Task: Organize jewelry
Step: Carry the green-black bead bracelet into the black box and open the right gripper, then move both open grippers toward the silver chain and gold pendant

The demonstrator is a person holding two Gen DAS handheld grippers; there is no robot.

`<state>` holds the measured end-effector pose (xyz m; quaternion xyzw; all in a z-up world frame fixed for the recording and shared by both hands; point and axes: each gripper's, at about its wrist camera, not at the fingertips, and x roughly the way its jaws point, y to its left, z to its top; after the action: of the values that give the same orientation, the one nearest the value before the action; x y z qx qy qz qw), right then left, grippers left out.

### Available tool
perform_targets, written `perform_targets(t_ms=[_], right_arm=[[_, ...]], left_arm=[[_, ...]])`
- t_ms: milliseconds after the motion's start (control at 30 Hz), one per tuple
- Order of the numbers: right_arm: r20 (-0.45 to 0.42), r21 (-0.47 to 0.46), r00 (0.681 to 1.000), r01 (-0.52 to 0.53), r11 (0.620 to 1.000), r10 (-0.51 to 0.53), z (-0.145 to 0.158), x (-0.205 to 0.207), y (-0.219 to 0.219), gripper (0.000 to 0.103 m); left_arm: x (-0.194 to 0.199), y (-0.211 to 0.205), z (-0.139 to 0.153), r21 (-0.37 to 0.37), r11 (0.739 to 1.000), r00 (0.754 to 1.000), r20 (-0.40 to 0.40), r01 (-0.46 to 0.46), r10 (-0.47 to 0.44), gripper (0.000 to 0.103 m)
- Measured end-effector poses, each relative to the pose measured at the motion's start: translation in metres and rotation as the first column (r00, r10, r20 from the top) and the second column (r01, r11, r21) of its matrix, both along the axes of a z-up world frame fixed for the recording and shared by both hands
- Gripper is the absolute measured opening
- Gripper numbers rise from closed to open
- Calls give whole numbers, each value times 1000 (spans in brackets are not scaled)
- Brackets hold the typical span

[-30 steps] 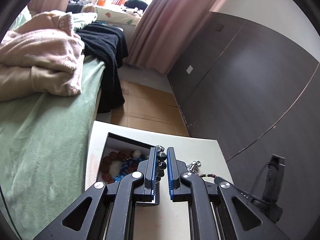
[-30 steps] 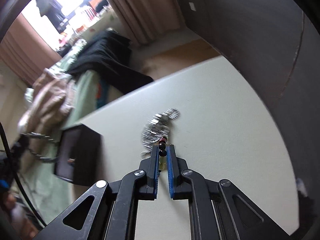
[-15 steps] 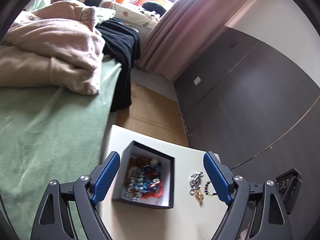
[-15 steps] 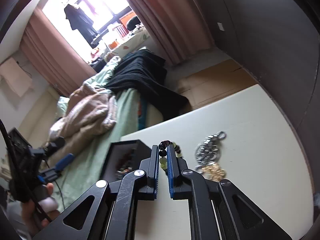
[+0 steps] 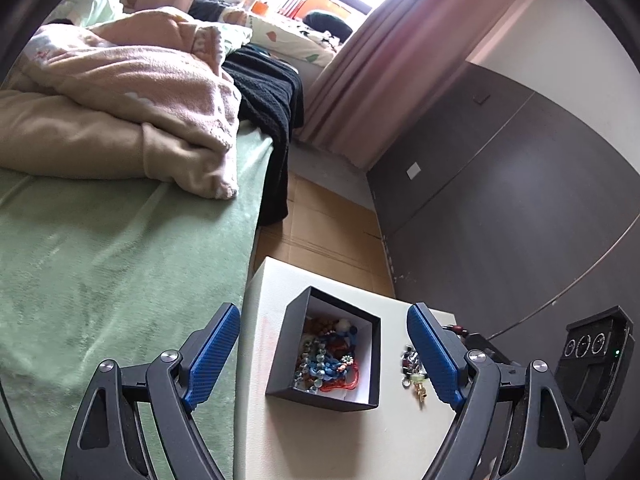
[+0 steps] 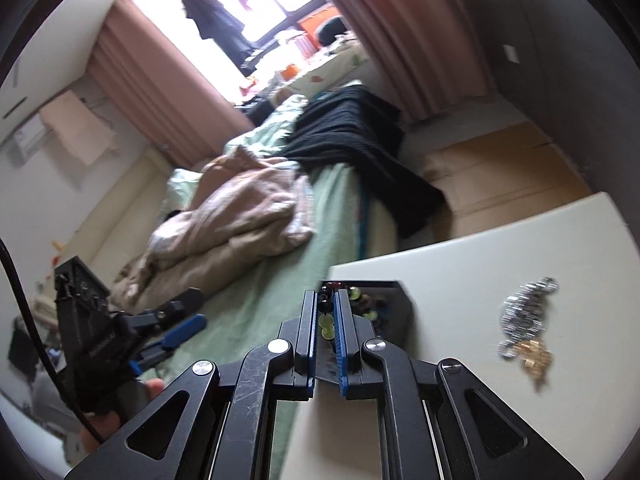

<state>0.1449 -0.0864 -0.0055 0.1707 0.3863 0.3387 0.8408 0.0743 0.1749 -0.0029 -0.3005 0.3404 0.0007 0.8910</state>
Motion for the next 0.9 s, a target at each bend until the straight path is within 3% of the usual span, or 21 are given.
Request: perform_targets(t_ms=[167, 200, 267, 300, 600, 900], right_arm=[[1, 5, 997, -81, 997, 81, -4, 0, 26, 14], [-2, -6, 996, -88, 996, 88, -5, 0, 29, 19], [-19, -23, 996, -85, 996, 84, -9, 0, 32, 56], [-19, -16, 997, -76, 997, 76, -10, -1, 30, 58], [-29, -87, 998, 51, 995, -54, -8, -5, -24, 59], [-122, -117, 957, 251, 961, -265, -26, 3, -101, 60]], left_arm=[[1, 2, 1, 7, 1000, 1000, -5, -11, 11, 86], [2, 2, 2, 13, 1000, 1000, -4, -11, 11, 86], [2, 1, 2, 23, 1000, 1000, -6, -8, 9, 86], [3, -1, 2, 26, 1000, 1000, -8, -4, 4, 86], [16, -30, 5, 66, 996, 998, -16, 63, -63, 86], [29, -76, 2, 119, 979, 986, -46, 164, -160, 86]])
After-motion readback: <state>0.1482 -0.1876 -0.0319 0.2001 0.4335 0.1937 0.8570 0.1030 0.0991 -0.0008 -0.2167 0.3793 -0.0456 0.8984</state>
